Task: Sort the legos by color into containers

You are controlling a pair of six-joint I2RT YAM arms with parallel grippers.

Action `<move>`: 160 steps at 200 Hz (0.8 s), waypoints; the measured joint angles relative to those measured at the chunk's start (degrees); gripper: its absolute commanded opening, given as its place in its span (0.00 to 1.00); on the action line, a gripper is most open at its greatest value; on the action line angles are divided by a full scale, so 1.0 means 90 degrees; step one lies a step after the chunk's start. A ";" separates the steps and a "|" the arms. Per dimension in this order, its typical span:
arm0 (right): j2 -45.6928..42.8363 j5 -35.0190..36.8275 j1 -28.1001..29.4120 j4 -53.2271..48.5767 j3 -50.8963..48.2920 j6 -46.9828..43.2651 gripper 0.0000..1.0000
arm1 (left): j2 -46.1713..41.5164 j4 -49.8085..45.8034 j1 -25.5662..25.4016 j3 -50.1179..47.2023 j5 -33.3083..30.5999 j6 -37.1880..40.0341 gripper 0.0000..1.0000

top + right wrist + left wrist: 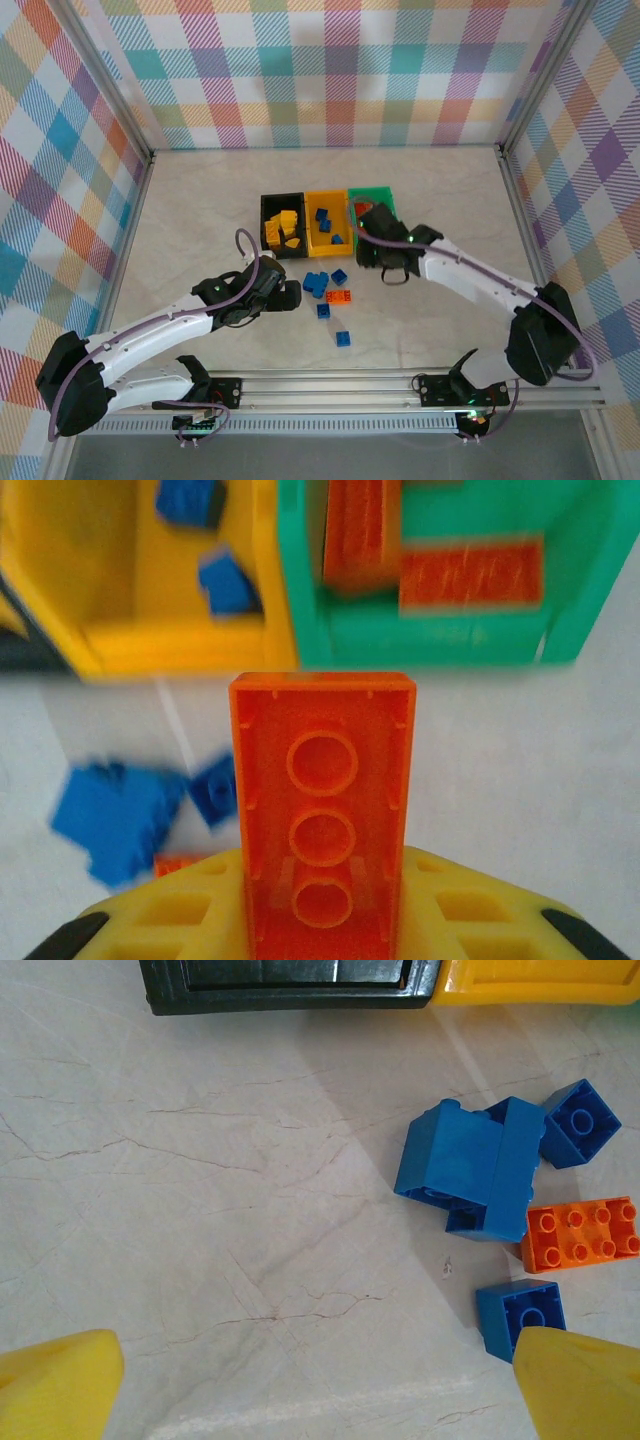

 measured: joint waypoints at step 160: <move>0.2057 -0.0435 -0.0976 0.0408 0.1955 -0.0160 0.83 | 0.0255 0.0158 -0.0032 0.0000 0.0495 0.0087 0.93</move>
